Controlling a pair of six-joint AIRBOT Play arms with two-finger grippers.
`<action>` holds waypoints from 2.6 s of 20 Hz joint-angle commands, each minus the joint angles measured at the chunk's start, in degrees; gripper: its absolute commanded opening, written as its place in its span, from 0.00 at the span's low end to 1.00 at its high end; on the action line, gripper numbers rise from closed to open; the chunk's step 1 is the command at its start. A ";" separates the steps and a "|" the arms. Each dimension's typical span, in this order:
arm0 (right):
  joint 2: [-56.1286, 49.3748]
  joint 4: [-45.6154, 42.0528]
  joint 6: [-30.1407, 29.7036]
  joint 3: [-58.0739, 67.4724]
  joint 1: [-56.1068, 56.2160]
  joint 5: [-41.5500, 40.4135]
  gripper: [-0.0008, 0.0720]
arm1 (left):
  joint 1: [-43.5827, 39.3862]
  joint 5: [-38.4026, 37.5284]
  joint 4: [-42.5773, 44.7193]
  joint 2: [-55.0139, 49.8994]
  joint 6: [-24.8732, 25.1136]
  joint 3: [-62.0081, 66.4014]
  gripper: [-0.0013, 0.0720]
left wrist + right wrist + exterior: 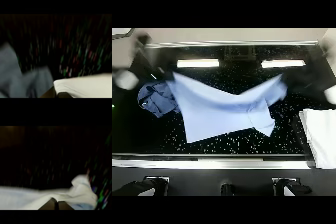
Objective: Fold the shirts.
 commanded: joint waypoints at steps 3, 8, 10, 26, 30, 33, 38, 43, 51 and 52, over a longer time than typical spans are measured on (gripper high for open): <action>13.62 -14.69 -0.09 24.61 -0.74 -7.23 0.08 | 0.00 -5.51 -0.35 11.93 -1.18 24.30 0.06; 17.16 -17.40 6.60 27.67 -0.74 -7.10 0.08 | 0.00 -5.86 -4.22 19.61 -1.16 25.24 0.06; 16.70 -17.44 7.39 27.67 -0.74 -7.45 0.08 | 0.02 -5.88 -4.20 19.41 -1.11 25.16 0.06; -32.85 -14.97 21.90 27.65 -0.74 5.31 0.08 | 0.11 -5.79 3.28 -24.35 2.67 13.31 0.06; -43.78 -6.32 23.63 27.65 -0.68 9.11 0.08 | 0.00 -6.43 -2.36 -33.40 2.69 13.31 0.06; -47.84 -2.99 23.58 27.65 -0.68 13.22 0.08 | -0.52 -8.87 -5.79 -36.44 2.69 13.33 0.06; -43.69 -1.40 15.93 27.67 -4.83 22.12 0.71 | 0.20 -27.82 -5.70 -36.17 11.72 15.74 0.93; -39.21 -1.20 6.58 27.32 -17.09 48.87 0.69 | 5.90 -36.59 -23.06 -29.66 8.57 9.60 0.65; -31.34 -2.54 6.23 3.43 -21.09 49.46 0.61 | 15.63 -20.06 -30.40 -3.72 11.41 -38.42 0.64; -31.36 -1.99 5.99 1.84 -21.09 49.62 0.61 | 18.73 -18.99 -30.60 -2.03 12.15 -41.57 0.64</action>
